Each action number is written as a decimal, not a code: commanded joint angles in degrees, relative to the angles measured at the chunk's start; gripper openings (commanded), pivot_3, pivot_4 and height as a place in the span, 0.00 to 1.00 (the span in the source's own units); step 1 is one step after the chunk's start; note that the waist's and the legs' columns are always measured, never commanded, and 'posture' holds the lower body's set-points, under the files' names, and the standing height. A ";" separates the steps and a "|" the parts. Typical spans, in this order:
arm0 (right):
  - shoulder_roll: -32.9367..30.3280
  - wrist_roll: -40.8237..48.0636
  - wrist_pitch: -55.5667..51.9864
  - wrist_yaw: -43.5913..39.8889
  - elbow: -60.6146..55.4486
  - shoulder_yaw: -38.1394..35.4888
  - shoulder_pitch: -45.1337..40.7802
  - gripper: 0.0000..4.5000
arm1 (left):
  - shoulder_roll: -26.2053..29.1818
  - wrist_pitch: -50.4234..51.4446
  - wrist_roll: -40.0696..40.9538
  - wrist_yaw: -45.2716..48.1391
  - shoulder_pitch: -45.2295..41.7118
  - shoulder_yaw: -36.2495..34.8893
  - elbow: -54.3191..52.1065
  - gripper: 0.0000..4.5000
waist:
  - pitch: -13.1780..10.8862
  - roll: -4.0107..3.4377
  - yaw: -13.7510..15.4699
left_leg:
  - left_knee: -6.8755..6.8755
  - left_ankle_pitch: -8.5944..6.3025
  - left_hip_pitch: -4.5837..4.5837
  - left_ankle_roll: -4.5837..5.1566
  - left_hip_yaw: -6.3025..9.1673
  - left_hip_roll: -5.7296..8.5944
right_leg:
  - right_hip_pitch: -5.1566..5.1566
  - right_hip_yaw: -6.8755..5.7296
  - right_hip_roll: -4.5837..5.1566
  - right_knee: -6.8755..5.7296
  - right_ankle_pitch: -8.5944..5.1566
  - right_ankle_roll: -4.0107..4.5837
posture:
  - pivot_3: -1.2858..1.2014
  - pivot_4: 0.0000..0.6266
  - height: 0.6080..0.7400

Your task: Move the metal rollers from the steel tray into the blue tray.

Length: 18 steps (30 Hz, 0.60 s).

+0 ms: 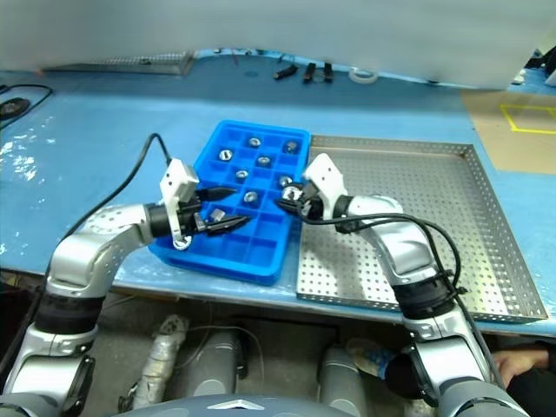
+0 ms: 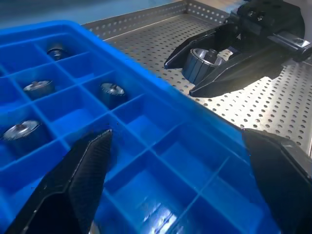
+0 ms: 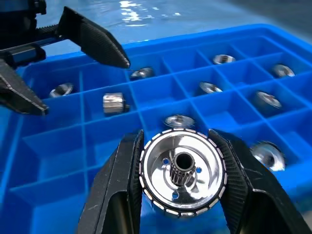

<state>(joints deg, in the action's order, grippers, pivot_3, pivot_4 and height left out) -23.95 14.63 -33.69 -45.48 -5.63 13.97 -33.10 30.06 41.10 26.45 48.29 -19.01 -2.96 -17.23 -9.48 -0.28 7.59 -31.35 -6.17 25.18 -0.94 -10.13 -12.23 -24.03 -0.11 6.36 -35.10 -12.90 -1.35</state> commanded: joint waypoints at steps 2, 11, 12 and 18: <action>0.14 -1.51 1.34 -2.90 1.35 3.52 -0.61 0.37 | 1.20 1.76 2.00 -4.19 4.45 -3.76 -6.60 1.00 | 0.00 0.00 1.28 | 0.08 0.03 0.01 -0.05 0.05 -0.02 | 0.00 -0.06 -0.02 0.03 -0.01 0.01 | 0.65 0.24 1.00; -1.63 -2.84 -0.14 -4.24 1.24 4.38 1.40 0.37 | 1.76 3.21 4.68 -7.59 7.48 -4.01 -10.44 1.00 | 0.00 0.01 3.75 | 0.09 0.08 0.00 -0.13 0.15 -0.03 | 0.03 -0.07 -0.05 -0.03 -0.03 0.03 | 0.65 0.24 1.00; -1.74 -3.03 0.05 -4.19 1.23 4.18 1.40 0.37 | 1.86 3.15 4.83 -7.62 7.21 -3.78 -10.24 1.00 | 0.00 0.01 3.89 | 0.09 0.09 0.00 -0.16 0.16 -0.04 | 0.02 -0.05 -0.05 -0.04 -0.03 0.03 | 0.65 0.24 1.00; -2.57 -3.36 0.39 -3.91 -0.75 3.30 2.66 0.37 | 2.03 2.31 4.62 -6.48 4.26 -2.02 -6.99 1.00 | 0.00 0.01 4.01 | 0.09 0.13 -0.02 -0.21 0.16 -0.03 | -0.01 0.03 -0.07 -0.13 -0.03 0.03 | 0.62 0.24 1.00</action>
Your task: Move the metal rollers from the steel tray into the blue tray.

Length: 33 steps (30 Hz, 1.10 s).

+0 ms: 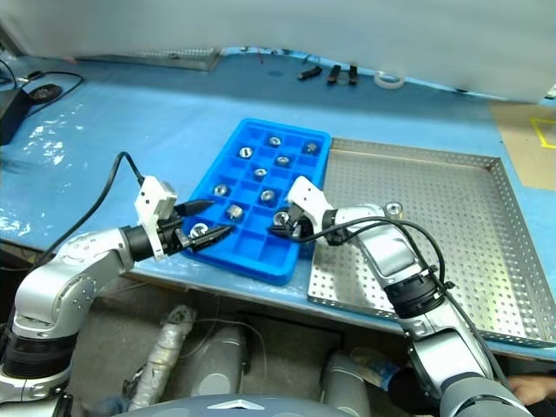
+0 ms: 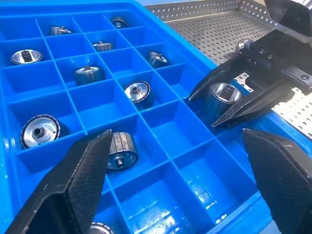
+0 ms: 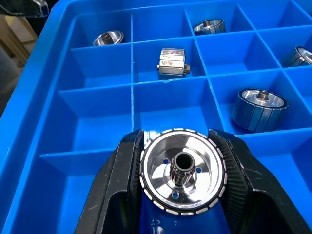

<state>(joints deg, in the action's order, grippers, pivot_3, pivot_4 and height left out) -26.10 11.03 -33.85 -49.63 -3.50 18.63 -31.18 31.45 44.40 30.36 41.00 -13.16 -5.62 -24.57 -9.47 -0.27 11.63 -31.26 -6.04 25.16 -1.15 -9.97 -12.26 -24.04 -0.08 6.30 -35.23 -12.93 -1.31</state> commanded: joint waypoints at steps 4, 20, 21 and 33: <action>-0.08 -0.28 -0.22 3.03 -3.92 -2.81 1.23 0.75 | 0.61 -1.76 0.32 2.33 -4.05 2.73 2.62 1.00 | 0.00 0.00 -0.18 | -0.02 0.01 -0.01 -0.02 0.00 0.03 | 0.00 0.01 0.00 -0.03 0.00 -0.01 | 0.61 0.24 1.00; 6.41 -2.51 -1.17 27.39 -2.39 -18.99 0.79 0.99 | -1.90 -8.52 -2.53 10.35 -17.12 11.08 17.99 1.00 | 0.01 0.01 -4.27 | -0.06 0.26 -0.04 -0.39 -0.04 0.09 | -0.10 0.07 -0.02 -0.31 0.01 -0.01 | 0.51 0.24 1.00; 7.51 -3.50 -1.81 31.73 -1.10 -21.05 0.01 0.99 | -2.32 -8.96 -2.82 11.00 -17.87 11.79 18.84 1.00 | 0.01 0.02 -4.71 | -0.06 0.26 -0.05 -0.40 -0.04 0.08 | -0.10 0.07 -0.03 -0.31 0.01 -0.01 | 0.51 0.24 1.00; 15.88 -6.94 -3.05 51.28 10.93 -28.35 -3.57 0.99 | -5.59 -11.68 -5.58 13.21 -21.92 14.04 23.52 1.00 | 0.01 0.02 -7.66 | -0.05 0.28 -0.05 -0.42 -0.06 0.08 | -0.17 0.13 -0.09 -0.39 0.02 -0.02 | 0.49 0.24 1.00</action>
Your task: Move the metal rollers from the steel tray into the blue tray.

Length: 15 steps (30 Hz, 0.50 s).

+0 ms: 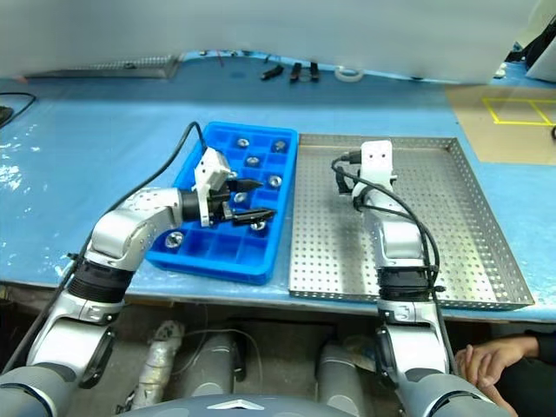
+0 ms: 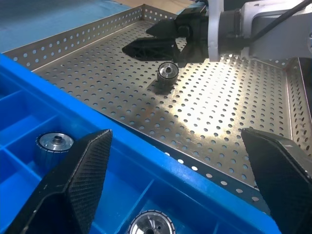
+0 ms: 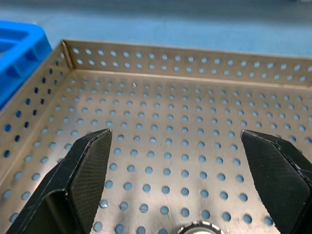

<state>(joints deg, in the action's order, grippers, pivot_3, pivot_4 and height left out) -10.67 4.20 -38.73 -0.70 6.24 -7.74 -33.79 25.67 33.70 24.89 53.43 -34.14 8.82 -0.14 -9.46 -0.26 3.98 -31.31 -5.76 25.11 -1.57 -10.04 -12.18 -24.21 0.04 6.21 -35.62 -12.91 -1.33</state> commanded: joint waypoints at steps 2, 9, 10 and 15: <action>0.74 -0.15 2.01 4.07 2.67 -3.10 -0.72 0.99 | 0.26 -0.86 -0.21 0.77 -0.69 -0.55 -1.09 1.00 | 0.00 0.00 -0.01 | 0.00 0.00 0.00 0.00 0.00 0.00 | 0.00 0.00 0.00 0.00 0.00 0.00 | 0.49 0.24 1.00; 0.78 0.06 0.40 5.61 1.91 -4.24 2.04 0.99 | 1.01 -0.08 0.05 0.22 0.89 -1.24 -2.80 1.00 | 0.00 0.00 0.07 | -0.01 0.00 0.00 0.00 0.00 0.00 | 0.01 0.00 0.01 -0.01 0.00 0.00 | 0.50 0.24 1.00; 0.99 0.25 0.10 5.62 1.74 -4.31 2.20 0.99 | 1.05 -0.08 0.04 0.17 0.98 -1.25 -2.86 1.00 | 0.00 0.00 0.07 | -0.01 0.00 -0.01 0.00 0.00 0.00 | 0.01 0.00 0.00 -0.02 0.00 0.00 | 0.50 0.24 1.00; 1.96 1.17 -1.62 4.51 0.57 -3.59 2.55 0.99 | 1.10 -0.08 0.04 0.18 1.11 -1.23 -2.87 1.00 | 0.00 0.00 0.03 | -0.02 0.02 -0.03 -0.03 0.00 0.00 | 0.01 0.01 0.01 -0.05 0.00 0.00 | 0.50 0.24 1.00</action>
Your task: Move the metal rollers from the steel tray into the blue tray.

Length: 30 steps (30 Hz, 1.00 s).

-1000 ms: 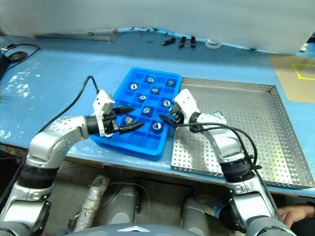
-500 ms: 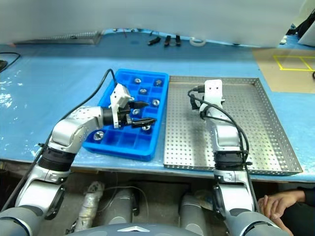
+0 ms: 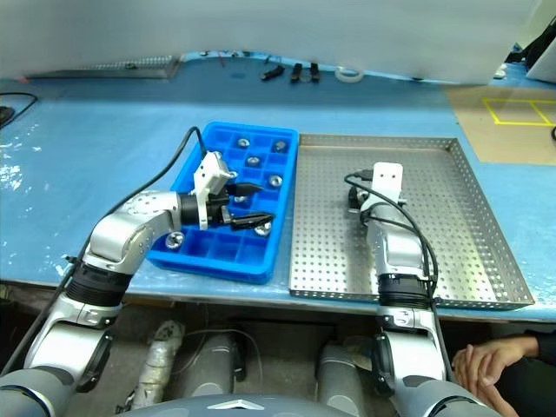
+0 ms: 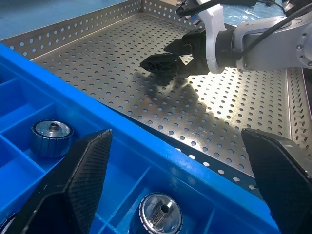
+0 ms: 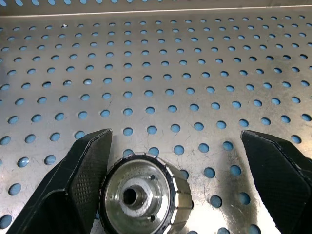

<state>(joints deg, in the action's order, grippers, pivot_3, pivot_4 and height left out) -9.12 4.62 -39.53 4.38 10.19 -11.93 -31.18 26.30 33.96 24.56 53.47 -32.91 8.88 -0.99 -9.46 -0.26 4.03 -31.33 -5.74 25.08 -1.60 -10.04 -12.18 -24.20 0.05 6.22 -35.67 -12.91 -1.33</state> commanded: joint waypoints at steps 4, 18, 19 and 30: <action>0.73 0.68 -1.47 -0.54 -3.81 0.45 0.13 0.99 | 0.34 -0.57 0.16 0.24 -0.37 -1.11 -1.55 1.00 | 0.00 0.00 -0.01 | 0.00 0.00 0.00 -0.01 0.00 0.00 | 0.00 0.00 0.00 0.00 0.00 0.00 | 0.50 0.24 1.00; 0.83 1.41 -2.51 -0.79 -5.70 0.15 0.39 0.40 | 0.51 -0.65 0.10 1.17 -0.65 -0.93 -1.32 1.00 | 0.00 0.00 -0.01 | 0.00 0.01 0.00 -0.01 0.00 0.00 | 0.00 0.00 0.00 0.00 0.00 0.00 | 0.50 0.24 1.00; 0.86 1.37 -2.52 -0.78 -5.82 0.34 0.36 0.40 | 0.51 -0.68 0.07 1.23 -0.69 -0.95 -1.27 1.00 | 0.00 0.00 -0.01 | 0.00 0.01 0.00 -0.01 0.00 0.00 | 0.00 0.00 0.00 0.00 0.00 0.00 | 0.50 0.24 1.00; -1.58 4.67 -2.76 -10.03 -9.63 3.74 -4.95 0.40 | 2.15 -1.46 0.24 0.63 0.26 -3.57 -3.48 1.00 | 0.00 0.00 0.03 | 0.00 0.01 0.00 -0.01 0.00 -0.01 | -0.01 0.00 0.00 -0.01 0.00 0.00 | 0.53 0.24 1.00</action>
<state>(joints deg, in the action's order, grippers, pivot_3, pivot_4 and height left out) -9.76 8.06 -43.18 -3.26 3.79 -9.09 -33.65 27.54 33.60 24.21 54.38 -32.79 7.37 -1.43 -9.46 -0.26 4.06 -31.33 -5.73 25.08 -1.61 -10.03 -12.18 -24.21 0.04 6.22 -35.69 -12.90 -1.33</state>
